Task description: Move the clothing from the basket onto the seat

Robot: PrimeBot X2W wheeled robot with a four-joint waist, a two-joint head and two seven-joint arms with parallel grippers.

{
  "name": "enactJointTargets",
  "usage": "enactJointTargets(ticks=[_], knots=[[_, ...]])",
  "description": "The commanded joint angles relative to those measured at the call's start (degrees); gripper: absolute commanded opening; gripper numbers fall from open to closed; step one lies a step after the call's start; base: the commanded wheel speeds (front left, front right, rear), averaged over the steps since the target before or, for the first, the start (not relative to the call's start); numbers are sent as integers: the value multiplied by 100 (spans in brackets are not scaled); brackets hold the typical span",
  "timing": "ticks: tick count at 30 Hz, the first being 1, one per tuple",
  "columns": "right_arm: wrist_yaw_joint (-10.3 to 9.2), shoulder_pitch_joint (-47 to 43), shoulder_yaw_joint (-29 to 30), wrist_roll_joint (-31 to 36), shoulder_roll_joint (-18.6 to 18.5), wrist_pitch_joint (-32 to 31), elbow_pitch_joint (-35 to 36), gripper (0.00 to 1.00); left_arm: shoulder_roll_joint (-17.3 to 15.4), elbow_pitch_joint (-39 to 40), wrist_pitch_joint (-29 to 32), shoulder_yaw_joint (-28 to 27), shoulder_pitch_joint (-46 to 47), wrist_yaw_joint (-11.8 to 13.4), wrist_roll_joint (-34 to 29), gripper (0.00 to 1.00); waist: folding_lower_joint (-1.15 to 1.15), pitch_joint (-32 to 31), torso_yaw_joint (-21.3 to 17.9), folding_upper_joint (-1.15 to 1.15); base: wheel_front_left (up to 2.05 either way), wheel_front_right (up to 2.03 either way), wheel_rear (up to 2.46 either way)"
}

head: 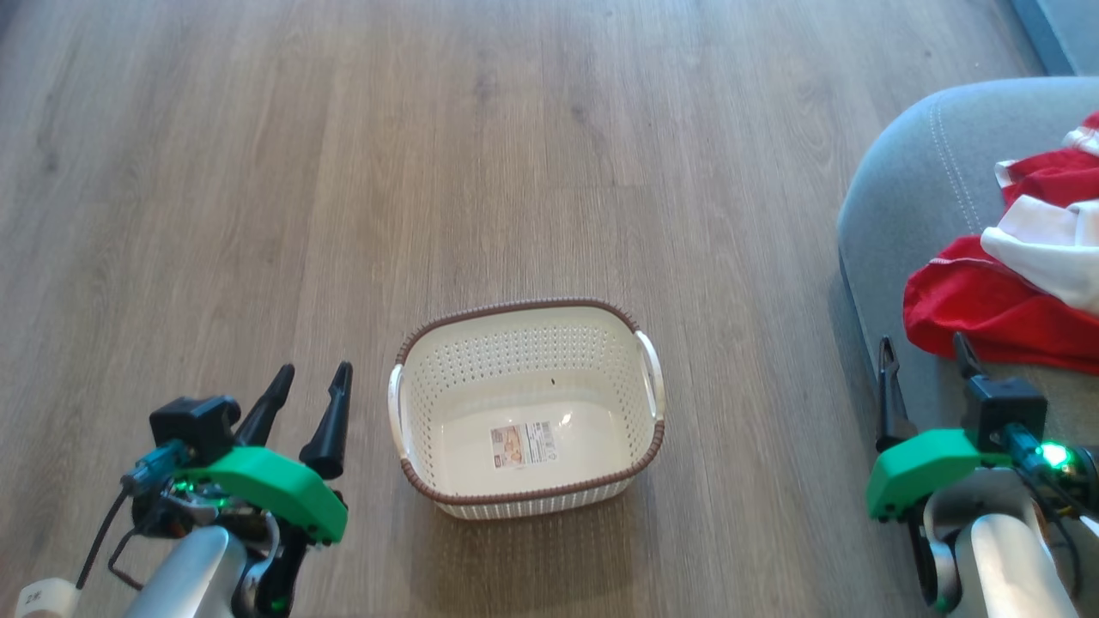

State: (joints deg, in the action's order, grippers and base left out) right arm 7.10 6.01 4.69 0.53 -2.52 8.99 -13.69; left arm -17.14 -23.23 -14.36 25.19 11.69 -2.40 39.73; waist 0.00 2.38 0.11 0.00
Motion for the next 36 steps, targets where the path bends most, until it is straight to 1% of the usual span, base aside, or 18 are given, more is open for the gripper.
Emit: enactJointTargets(ticks=[1, 12, 24, 27, 28, 33, 36], knots=[[39, 45, -141, 10, -36, 34, 166, 100, -85, 118, -63, -260, 184, 36, -45, 100, 0, -24, 13, 0, 0, 0, 0], [39, 25, -178, -8, -36, 1, 171, 100, -104, 49, -63, -286, 191, 39, -51, 100, 0, -97, 76, 0, 0, 0, 0], [39, 48, -214, -24, -36, 15, 155, 100, -112, 12, -63, -304, 305, 31, -52, 100, 0, -62, -11, 0, 0, 0, 0], [39, 51, -211, -26, -36, 14, 155, 100, -98, -14, -46, -294, 312, -12, -8, 100, 0, -66, -19, 0, 0, 0, 0], [0, -72, -83, -2, 2, -16, -9, 0, 4, -145, 0, -24, -1, -11, 4, 0, 0, -67, -19, 0, 0, 0, 0], [0, -178, -95, -11, 39, -35, -368, 0, 99, -401, 20, 50, -233, -11, 11, 0, 0, -68, -21, 0, 0, 0, 0], [1, -158, -51, -270, 39, -114, -427, 0, 148, -387, 80, -38, -273, -25, 166, 0, 0, -73, -21, 0, 0, 0, 0]])
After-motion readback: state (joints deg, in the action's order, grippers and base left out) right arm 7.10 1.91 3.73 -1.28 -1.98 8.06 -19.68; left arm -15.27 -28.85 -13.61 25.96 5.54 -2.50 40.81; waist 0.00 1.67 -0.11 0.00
